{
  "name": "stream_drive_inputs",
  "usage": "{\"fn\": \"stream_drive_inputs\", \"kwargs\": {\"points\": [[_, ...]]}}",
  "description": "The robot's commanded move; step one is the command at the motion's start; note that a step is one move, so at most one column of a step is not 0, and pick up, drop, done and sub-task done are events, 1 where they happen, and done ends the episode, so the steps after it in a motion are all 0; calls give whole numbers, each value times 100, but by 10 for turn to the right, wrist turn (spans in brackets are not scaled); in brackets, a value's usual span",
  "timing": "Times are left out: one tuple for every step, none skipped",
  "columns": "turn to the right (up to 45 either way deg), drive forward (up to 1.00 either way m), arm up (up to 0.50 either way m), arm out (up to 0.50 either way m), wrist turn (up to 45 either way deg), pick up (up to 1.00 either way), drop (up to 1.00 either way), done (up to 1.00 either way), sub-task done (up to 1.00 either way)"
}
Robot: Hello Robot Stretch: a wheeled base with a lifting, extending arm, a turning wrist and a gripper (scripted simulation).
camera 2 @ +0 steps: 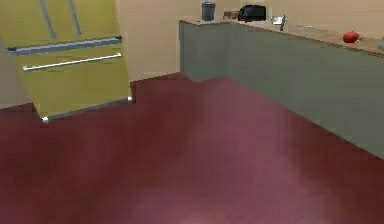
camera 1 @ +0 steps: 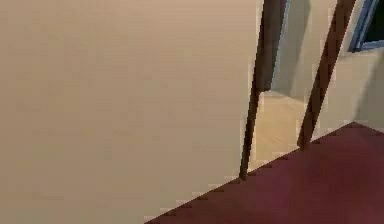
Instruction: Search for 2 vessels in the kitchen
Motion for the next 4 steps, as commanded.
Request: {"fn": "stream_drive_inputs", "kwargs": {"points": [[450,0,0,0,0,0,0,0,0],[450,0,0,0,0,0,0,0,0],[450,0,0,0,0,0,0,0,0],[120,0,0,0,0,0,0,0,0]]}}
